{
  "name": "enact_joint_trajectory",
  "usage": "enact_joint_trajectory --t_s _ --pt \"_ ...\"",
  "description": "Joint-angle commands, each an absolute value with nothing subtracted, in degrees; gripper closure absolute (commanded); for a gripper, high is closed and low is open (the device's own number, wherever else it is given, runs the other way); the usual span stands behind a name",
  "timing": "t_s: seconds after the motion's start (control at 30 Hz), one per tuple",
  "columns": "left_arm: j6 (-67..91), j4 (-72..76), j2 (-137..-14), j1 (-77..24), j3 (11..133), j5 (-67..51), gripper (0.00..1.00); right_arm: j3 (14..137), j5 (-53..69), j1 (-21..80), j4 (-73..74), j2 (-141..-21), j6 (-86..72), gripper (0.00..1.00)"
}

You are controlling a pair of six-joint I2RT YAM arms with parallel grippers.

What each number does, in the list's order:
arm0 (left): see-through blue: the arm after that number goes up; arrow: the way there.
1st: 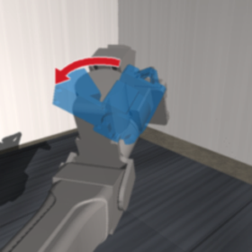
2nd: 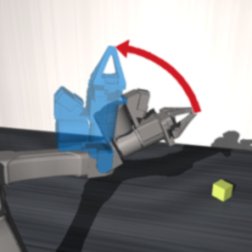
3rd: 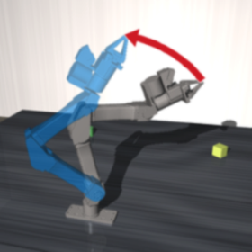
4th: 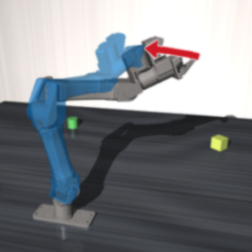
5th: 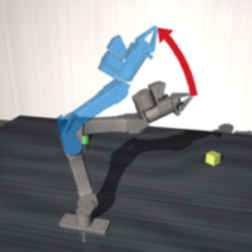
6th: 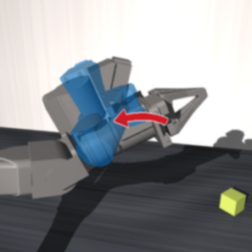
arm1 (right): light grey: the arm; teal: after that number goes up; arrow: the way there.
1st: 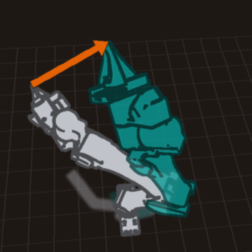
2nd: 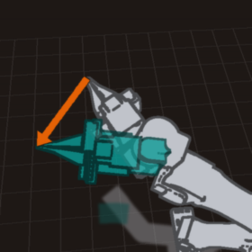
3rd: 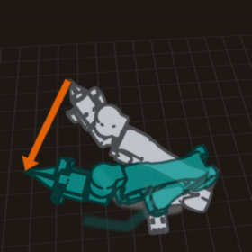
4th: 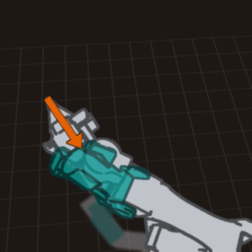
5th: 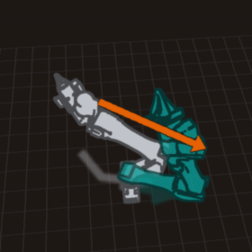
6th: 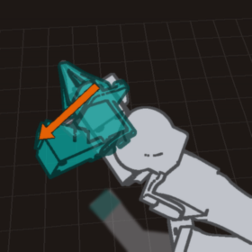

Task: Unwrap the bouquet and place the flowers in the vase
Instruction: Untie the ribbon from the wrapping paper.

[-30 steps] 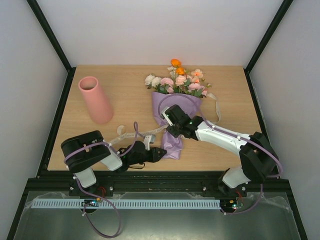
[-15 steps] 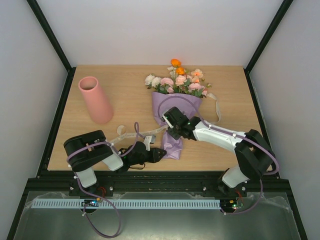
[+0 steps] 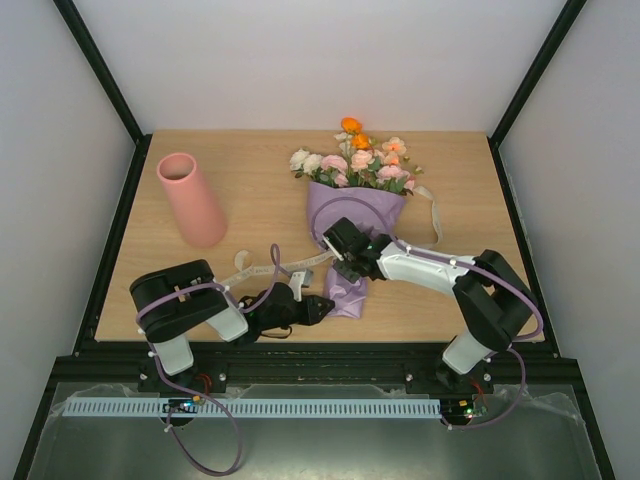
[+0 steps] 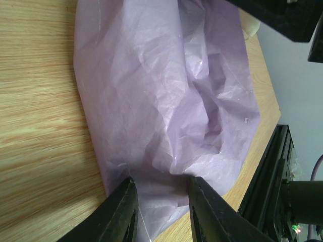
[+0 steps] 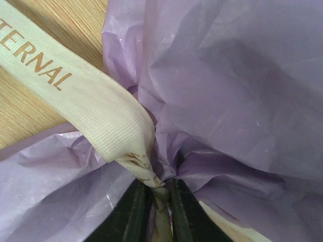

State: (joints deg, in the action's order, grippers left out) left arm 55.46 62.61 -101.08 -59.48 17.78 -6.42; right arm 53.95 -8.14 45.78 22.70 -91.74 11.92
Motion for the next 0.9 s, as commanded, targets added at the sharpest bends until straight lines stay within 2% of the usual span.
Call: enact_joint_trajectory --t_s 0.0,0.13,0.53,0.6,0.77,0.87 --pt "53.98 61.92 -102.70 -59.92 18.49 -5.10 0.55 55.38 -12.48 46.43 22.60 -91.44 11.71 0.90" --pt "53.92 61.89 -103.82 -59.88 18.84 -5.19 0.55 54.48 -13.39 47.02 21.18 -89.15 11.71 0.98" --pt "54.16 62.28 -104.51 -60.11 18.37 -4.48 0.55 54.07 -13.36 47.13 18.62 -84.20 10.29 0.99" --pt "54.12 62.24 -104.51 -60.12 18.30 -4.33 0.55 53.42 -13.90 47.07 17.55 -84.20 10.55 0.98" --pt "54.30 62.59 -104.77 -60.18 18.36 -4.49 0.55 51.93 -17.10 47.19 14.36 -86.02 10.90 0.89" --pt "54.21 62.43 -104.54 -60.27 18.35 -4.48 0.55 50.97 -19.23 47.31 12.82 -87.08 11.76 0.88"
